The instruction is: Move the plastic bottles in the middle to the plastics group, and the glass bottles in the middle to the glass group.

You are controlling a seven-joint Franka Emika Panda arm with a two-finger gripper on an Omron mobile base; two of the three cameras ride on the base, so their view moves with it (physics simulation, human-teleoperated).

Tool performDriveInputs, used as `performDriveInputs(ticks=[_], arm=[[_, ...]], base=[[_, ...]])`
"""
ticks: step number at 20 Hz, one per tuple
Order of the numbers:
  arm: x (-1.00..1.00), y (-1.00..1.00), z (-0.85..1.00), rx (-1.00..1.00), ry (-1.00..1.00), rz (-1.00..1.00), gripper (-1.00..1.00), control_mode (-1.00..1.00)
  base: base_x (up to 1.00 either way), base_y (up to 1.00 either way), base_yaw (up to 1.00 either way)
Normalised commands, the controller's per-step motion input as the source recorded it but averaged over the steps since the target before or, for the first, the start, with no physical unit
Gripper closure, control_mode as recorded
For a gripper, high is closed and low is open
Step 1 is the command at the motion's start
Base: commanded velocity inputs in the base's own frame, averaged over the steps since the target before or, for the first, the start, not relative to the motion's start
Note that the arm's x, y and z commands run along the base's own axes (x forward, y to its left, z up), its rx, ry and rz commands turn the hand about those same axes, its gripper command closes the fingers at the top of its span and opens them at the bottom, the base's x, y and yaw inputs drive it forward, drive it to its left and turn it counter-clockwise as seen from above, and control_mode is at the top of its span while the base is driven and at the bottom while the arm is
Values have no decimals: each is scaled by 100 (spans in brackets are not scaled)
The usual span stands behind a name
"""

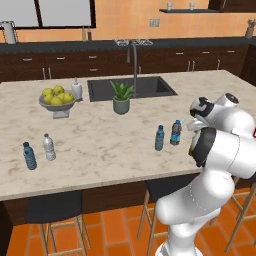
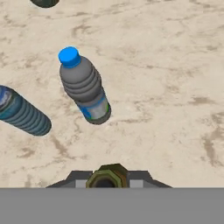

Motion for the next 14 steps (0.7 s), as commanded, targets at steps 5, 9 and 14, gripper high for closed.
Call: performDriveInputs(ticks=[5, 9, 14], arm=[[-17, -70, 28, 0, 7, -25, 100, -100], [-5, -78, 18, 0, 4, -47, 100, -100], [-1, -76, 4, -8, 0, -52, 100, -100]], base=[[0, 0, 0], [0, 0, 0], [0, 0, 0]])
